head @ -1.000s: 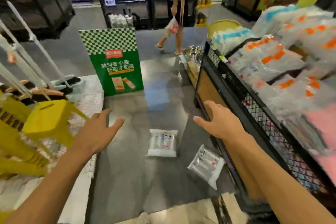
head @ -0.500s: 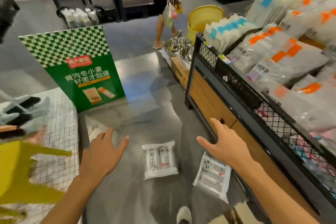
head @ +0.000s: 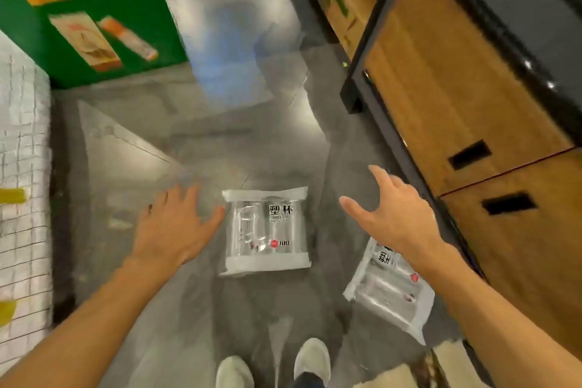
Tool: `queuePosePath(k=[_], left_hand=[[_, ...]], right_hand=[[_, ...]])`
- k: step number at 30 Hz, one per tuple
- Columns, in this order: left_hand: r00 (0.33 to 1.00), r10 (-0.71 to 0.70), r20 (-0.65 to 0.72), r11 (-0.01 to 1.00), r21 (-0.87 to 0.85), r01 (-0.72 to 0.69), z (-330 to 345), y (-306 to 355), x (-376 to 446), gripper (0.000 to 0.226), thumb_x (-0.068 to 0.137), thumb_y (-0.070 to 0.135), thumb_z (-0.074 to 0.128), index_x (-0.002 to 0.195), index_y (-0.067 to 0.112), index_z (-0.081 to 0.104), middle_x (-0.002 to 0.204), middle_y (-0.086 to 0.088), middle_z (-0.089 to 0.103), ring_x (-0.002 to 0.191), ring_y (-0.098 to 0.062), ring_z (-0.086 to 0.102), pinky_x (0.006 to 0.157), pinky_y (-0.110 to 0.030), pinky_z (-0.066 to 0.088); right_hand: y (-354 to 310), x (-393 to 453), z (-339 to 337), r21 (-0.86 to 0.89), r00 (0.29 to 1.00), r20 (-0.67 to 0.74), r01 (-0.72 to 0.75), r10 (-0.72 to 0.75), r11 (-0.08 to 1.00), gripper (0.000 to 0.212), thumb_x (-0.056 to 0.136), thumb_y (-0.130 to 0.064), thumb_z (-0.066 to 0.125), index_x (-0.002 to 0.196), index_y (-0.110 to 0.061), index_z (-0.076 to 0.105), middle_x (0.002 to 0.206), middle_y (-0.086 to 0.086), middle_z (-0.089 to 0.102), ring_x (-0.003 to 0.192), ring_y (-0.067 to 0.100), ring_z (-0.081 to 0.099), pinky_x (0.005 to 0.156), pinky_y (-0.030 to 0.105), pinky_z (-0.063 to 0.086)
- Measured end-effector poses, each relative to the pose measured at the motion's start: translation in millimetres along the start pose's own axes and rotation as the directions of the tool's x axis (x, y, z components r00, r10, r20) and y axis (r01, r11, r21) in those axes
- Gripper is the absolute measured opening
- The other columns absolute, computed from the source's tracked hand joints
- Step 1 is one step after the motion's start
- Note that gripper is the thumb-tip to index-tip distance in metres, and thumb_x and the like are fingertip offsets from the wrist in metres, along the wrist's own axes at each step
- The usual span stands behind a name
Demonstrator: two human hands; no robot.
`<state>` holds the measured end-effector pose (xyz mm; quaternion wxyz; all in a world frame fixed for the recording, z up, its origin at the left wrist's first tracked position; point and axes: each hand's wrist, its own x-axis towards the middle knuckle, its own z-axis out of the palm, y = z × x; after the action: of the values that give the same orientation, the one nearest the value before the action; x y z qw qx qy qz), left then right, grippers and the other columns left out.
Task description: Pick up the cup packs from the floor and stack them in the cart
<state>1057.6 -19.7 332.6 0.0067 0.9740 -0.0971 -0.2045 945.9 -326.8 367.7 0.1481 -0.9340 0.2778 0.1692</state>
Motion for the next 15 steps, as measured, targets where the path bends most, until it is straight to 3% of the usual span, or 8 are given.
queuePosePath(k=[4, 10, 13, 15], left_hand=[[0.993, -0.055, 0.1, 0.99, -0.125, 0.068, 151.1, -14.4, 74.3, 0.077, 0.095, 0.072, 0.036, 0.155, 0.024, 0.033, 0.148, -0.013, 0.049, 0.134, -0.036, 0.048, 0.105, -0.05, 0.038], [0.942, -0.112, 0.318, 0.858, -0.448, 0.253, 347.9, -34.8, 163.3, 0.103, 0.079, 0.093, 0.039, 0.158, 0.029, 0.02, 0.151, -0.019, 0.045, 0.139, -0.041, 0.046, 0.109, -0.057, 0.037], [0.946, -0.112, 0.305, 0.804, -0.532, 0.267, 400.2, -34.4, 187.9, 0.098, 0.084, 0.085, 0.046, 0.155, 0.021, 0.026, 0.152, -0.016, 0.044, 0.135, -0.04, 0.048, 0.108, -0.052, 0.037], [0.969, -0.099, 0.224, 0.764, -0.607, 0.219, 415.7, -30.4, 197.0, 0.097, 0.079, 0.083, 0.053, 0.146, 0.015, 0.035, 0.139, -0.015, 0.053, 0.122, -0.039, 0.056, 0.104, -0.053, 0.044]], right_hand=[[10.2, 73.8, 149.3, 0.122, 0.989, 0.103, -0.117, 0.105, 0.986, 0.093, 0.09, -0.08, 0.054, 0.164, -0.031, 0.025, 0.162, 0.003, 0.045, 0.145, 0.032, 0.045, 0.109, 0.048, 0.043], [19.5, 158.1, 348.9, 0.41, 0.954, 0.239, -0.268, 0.18, 0.872, 0.109, 0.081, -0.082, 0.065, 0.166, -0.029, 0.021, 0.166, 0.004, 0.042, 0.152, 0.034, 0.037, 0.116, 0.049, 0.037], [23.0, 183.4, 412.7, 0.513, 0.945, 0.269, -0.303, 0.184, 0.803, 0.119, 0.075, -0.086, 0.067, 0.167, -0.031, 0.018, 0.168, 0.004, 0.038, 0.153, 0.032, 0.036, 0.119, 0.052, 0.036], [24.1, 193.5, 438.9, 0.539, 0.949, 0.254, -0.301, 0.189, 0.787, 0.113, 0.078, -0.084, 0.066, 0.167, -0.03, 0.021, 0.166, 0.005, 0.037, 0.15, 0.032, 0.04, 0.116, 0.052, 0.04]])
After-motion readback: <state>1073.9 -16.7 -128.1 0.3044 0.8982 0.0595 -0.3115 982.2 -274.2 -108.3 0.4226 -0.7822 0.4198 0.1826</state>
